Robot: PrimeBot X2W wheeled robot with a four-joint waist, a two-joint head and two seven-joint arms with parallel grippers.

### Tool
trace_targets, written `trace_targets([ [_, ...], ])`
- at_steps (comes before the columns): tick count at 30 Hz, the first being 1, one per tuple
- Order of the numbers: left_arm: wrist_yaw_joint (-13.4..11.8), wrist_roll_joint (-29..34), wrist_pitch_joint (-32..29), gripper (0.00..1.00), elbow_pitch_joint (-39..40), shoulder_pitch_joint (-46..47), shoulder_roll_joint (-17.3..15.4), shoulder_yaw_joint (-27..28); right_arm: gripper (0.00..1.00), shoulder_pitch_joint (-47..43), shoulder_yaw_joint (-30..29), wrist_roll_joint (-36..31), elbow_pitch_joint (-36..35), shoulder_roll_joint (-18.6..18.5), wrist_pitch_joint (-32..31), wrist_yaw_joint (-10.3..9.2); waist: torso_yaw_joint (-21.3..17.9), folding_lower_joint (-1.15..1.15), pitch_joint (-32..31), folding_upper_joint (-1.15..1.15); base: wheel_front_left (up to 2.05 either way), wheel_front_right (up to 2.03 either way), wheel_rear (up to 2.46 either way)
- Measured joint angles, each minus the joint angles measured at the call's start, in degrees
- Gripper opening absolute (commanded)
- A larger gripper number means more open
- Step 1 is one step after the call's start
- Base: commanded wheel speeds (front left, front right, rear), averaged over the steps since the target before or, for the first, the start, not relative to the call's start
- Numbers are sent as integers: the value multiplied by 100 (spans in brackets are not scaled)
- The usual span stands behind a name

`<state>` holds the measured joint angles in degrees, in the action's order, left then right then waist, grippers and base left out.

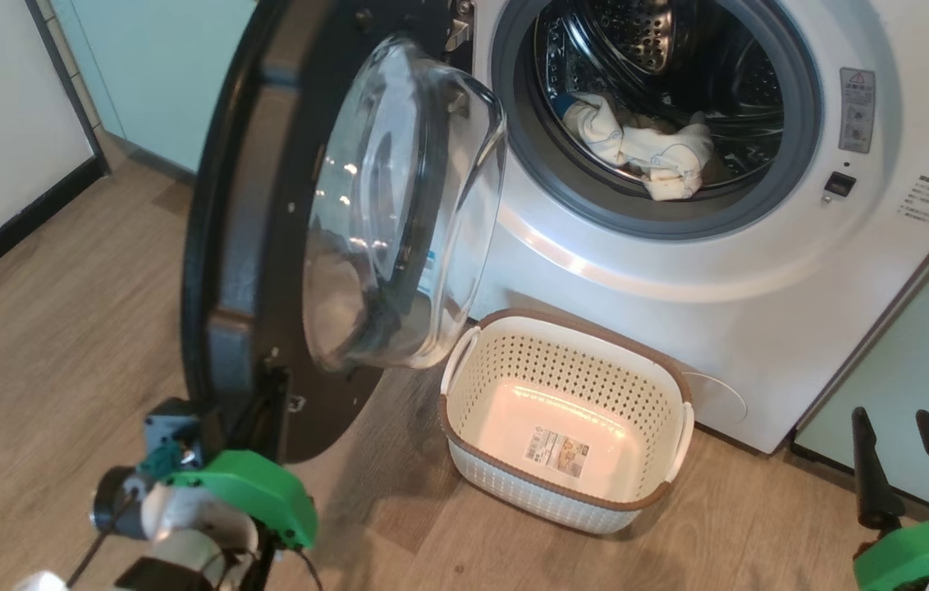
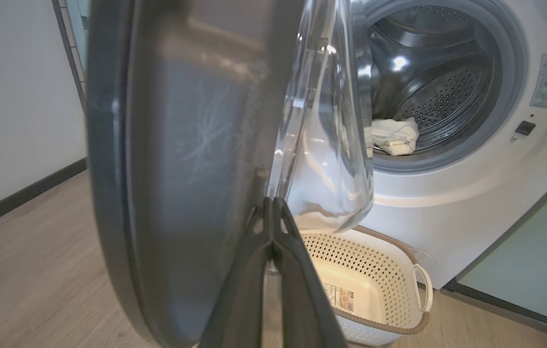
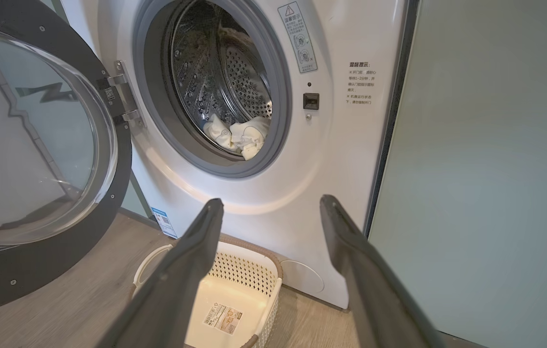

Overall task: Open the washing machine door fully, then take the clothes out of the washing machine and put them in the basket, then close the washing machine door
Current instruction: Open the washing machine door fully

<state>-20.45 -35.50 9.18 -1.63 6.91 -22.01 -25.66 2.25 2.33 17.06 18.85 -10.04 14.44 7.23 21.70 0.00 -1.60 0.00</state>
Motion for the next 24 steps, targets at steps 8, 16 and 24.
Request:
trace_targets([
  [8,10,-199,153,0,-308,15,-69,350,100,1,2,0,-5,-22,0,0,91,0,75,0,0,0,0],
  [16,170,-390,297,0,-927,213,-69,634,100,52,71,0,-15,-62,0,0,122,0,171,0,0,0,0],
  [24,365,-481,454,0,-1471,548,-65,1024,100,53,151,0,-12,-68,0,0,56,0,215,0,0,0,0],
])
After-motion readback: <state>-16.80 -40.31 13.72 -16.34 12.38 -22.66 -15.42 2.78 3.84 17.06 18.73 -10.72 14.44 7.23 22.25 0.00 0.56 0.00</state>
